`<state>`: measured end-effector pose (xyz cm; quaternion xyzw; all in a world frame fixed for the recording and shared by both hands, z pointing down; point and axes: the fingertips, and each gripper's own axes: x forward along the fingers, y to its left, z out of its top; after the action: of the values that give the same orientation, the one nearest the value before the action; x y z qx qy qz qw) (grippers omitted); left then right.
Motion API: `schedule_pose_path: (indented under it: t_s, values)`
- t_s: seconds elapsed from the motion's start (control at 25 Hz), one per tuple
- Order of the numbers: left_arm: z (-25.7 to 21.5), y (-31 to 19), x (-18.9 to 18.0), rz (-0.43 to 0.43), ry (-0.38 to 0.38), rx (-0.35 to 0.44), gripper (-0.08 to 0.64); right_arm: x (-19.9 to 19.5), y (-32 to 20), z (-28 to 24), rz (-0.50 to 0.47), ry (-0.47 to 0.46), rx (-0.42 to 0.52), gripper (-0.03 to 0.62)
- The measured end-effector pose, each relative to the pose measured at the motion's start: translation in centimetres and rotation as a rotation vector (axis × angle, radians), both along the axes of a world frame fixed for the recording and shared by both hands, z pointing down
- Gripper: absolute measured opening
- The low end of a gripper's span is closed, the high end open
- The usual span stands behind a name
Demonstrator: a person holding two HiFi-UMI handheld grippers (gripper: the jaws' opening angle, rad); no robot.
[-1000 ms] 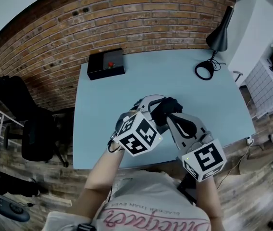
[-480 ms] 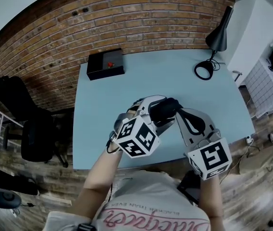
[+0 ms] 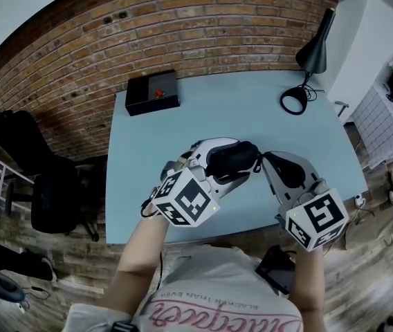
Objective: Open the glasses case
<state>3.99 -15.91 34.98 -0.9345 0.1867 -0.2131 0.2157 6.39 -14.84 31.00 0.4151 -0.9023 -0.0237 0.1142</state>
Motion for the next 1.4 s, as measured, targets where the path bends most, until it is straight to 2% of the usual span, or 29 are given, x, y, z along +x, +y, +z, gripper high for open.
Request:
schedule_pose_path:
  t_s: [0.08, 0.2, 0.32, 0.4, 0.52, 0.6, 0.8, 0.88, 0.96, 1.08, 1.16, 1.24, 1.4]
  values:
    - [0.1, -0.1, 0.1, -0.016, -0.006, -0.001, 0.296, -0.4, 0.4, -0.4, -0.024, -0.046, -0.013, 0.02]
    - [0.5, -0.8, 0.2, -0.085, -0.047, 0.043, 0.298, -1.4, 1.0, -1.2, -0.051, -0.185, -0.071, 0.018]
    - [1.1, -1.9, 0.3, -0.173, -0.07, 0.058, 0.298, -1.7, 0.9, -2.0, -0.004, -0.326, -0.11, 0.018]
    - [1.2, -2.5, 0.3, -0.223, -0.057, 0.051, 0.324, -1.4, 0.7, -2.5, 0.037, -0.422, -0.128, 0.018]
    - [1.3, -2.7, 0.7, -0.247, -0.03, 0.039, 0.328, -1.3, 0.8, -3.0, 0.038, -0.502, -0.144, 0.018]
    - [1.5, -2.4, 1.2, -0.222, -0.026, 0.036, 0.328, -1.7, 1.2, -3.0, 0.003, -0.492, -0.151, 0.018]
    - [1.8, -1.6, 1.7, -0.156, -0.031, 0.017, 0.328, -2.4, 2.0, -2.6, -0.049, -0.386, -0.146, 0.018]
    - [1.7, -1.6, 1.5, -0.154, -0.033, 0.011, 0.295, -2.3, 2.1, -2.5, -0.044, -0.34, -0.128, 0.018]
    - [1.8, -1.8, 1.2, -0.17, -0.057, 0.036, 0.277, -2.2, 2.1, -2.4, -0.029, -0.238, -0.089, 0.018]
    - [2.0, -2.0, 0.8, -0.179, -0.114, 0.095, 0.259, -2.3, 2.2, -2.2, -0.012, -0.026, -0.019, 0.02]
    - [2.0, -1.8, 0.7, -0.163, -0.137, 0.12, 0.256, -2.2, 2.3, -2.1, -0.014, 0.043, -0.004, 0.02]
    - [1.9, -1.5, 0.7, -0.128, -0.142, 0.133, 0.255, -1.8, 2.1, -2.3, -0.018, 0.025, -0.016, 0.021]
    - [0.9, -0.3, 0.9, -0.045, -0.106, 0.144, 0.256, 0.3, 1.1, -2.6, -0.008, -0.08, -0.071, 0.02]
